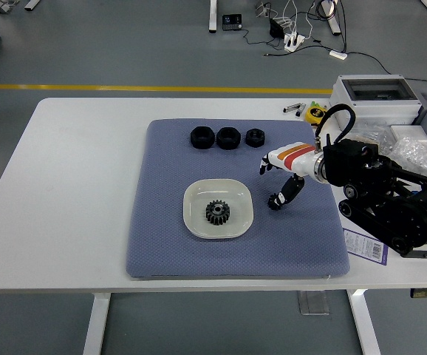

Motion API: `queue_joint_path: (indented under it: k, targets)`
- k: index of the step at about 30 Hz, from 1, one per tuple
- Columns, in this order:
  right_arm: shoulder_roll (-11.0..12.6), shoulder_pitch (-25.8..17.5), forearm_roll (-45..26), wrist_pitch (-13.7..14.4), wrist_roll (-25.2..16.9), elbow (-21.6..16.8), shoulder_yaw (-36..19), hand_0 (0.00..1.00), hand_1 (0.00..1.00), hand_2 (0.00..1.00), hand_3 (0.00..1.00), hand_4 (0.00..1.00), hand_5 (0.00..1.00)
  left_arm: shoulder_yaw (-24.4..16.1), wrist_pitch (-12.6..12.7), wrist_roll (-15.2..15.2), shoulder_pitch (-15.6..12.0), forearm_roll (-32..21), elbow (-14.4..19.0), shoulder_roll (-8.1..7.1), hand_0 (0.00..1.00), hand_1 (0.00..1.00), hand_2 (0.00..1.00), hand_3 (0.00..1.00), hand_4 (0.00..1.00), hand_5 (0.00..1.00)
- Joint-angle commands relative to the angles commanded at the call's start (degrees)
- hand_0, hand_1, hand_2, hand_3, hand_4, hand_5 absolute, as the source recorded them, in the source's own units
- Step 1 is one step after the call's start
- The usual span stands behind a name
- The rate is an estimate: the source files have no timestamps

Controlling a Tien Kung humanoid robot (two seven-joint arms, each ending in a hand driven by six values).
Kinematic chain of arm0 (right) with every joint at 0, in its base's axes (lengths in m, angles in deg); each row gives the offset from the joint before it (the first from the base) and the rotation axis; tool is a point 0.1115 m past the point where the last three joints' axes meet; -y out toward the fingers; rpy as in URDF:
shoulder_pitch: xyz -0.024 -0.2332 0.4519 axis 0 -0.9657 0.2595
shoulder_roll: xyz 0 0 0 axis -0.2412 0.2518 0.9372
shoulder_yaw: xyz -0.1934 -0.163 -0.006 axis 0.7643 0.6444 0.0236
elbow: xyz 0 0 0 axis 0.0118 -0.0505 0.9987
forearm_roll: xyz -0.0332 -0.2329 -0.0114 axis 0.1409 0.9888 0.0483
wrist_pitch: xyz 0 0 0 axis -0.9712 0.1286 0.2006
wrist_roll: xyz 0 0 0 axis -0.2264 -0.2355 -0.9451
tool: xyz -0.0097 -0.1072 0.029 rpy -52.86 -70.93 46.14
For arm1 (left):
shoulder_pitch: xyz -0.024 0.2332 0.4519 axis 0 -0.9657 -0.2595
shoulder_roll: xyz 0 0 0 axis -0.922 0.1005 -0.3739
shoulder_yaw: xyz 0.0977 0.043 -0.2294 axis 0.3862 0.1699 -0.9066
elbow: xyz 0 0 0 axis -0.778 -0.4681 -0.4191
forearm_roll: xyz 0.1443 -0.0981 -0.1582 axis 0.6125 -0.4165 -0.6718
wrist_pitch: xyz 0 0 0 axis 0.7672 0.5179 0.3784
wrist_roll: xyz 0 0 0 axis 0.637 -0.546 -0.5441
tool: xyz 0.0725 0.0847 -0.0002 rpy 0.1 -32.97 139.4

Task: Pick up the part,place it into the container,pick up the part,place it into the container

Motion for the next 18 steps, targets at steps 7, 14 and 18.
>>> queue_joint_path:
  k: [7,14,18]
  targets:
    - [-0.1,-1.1,-0.6,1.2,-0.9,4.5,1.5,0.649,0.66,0.713,0.675,0.907,0.25,0.1,0.1,0.1,0.0,-0.4,0.0,0.18,0.721,0.614,0.623,0.553,0.593,0.551]
    - [0.9,-1.1,-0.7,0.2,-0.8,2.3,1.4,0.651,0.657,0.714,0.668,0.893,0.239,-0.1,0.2,0.0,-0.1,-0.2,0.0,0.21,0.721,0.617,0.622,0.553,0.592,0.551]
    - [1.4,-0.5,-0.6,-0.8,-0.2,0.1,1.0,0.649,0.655,0.715,0.667,0.895,0.244,0.0,0.1,-0.1,-0.2,0.0,0.0,0.1,0.721,0.616,0.622,0.552,0.592,0.552]
